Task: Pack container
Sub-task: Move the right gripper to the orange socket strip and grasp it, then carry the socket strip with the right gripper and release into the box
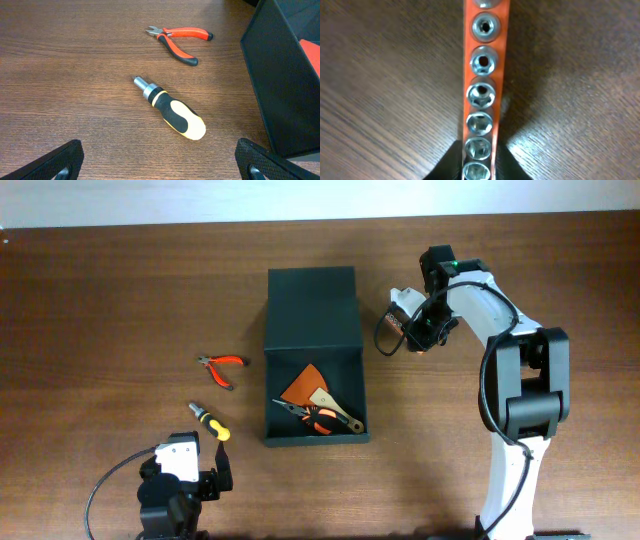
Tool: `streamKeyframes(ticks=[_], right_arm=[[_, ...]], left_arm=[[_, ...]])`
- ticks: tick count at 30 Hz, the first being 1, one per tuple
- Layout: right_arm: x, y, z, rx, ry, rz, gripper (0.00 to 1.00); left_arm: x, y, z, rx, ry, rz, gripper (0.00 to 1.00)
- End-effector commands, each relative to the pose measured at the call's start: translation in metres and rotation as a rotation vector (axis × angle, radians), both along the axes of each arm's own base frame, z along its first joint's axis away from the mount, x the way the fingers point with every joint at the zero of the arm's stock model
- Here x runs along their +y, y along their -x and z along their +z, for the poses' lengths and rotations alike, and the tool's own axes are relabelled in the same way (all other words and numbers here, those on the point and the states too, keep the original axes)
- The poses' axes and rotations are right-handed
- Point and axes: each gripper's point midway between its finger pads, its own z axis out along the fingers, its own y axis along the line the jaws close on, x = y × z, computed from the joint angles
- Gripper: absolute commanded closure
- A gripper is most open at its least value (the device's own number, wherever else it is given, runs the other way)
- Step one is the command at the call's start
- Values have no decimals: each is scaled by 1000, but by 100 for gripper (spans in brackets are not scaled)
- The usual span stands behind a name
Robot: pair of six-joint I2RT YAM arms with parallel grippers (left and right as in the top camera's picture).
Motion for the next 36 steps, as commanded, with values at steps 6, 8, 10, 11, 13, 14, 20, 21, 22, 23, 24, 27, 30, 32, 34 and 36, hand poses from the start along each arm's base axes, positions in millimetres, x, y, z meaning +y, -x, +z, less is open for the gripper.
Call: streamKeyframes(ticks=[6,8,10,11,13,14,20,21,22,23,24,27,30,32,34,36], right_arm=[[3,10,-10,36,5,4,91],[3,10,-10,37,5,-4,96],[3,10,-10,39,6,-21,96],[3,9,-8,38,5,-29,96],[3,6,-2,29,3,-49,96],[4,3,3,21,2,-49,96],[6,-14,47,-56,-10,-60,96],[6,-16,55,-66,-13,-70,96],[7,-18,64,-74,-16,-75,96],[9,-18,74,-82,-27,-74,96],[11,-18,82,-86,-40,-72,96],[22,-13,108,-96,-80,-58,96],[36,-1,130,-91,-120,-33,96],[50,11,145,-92,-147,-1,96],[63,23,160,-96,-162,32,96],[79,39,175,-102,-167,77,96]], left_arm=[[2,0,0,-6,3,11,1],[2,0,0,-6,3,11,1],[2,0,0,-6,3,11,1],[2,0,0,-6,3,11,1],[2,0,0,-6,3,11,1],[2,0,0,-6,3,11,1],[2,0,0,-6,3,11,1],[2,0,0,-6,3,11,1],[2,0,0,-6,3,11,1],[2,0,0,-6,3,11,1],[2,0,0,-6,3,11,1],[2,0,0,-6,3,11,1],[2,0,0,-6,3,12,1],[2,0,0,-6,3,11,1],[2,0,0,-6,3,11,1],[2,0,0,-6,3,11,1]])
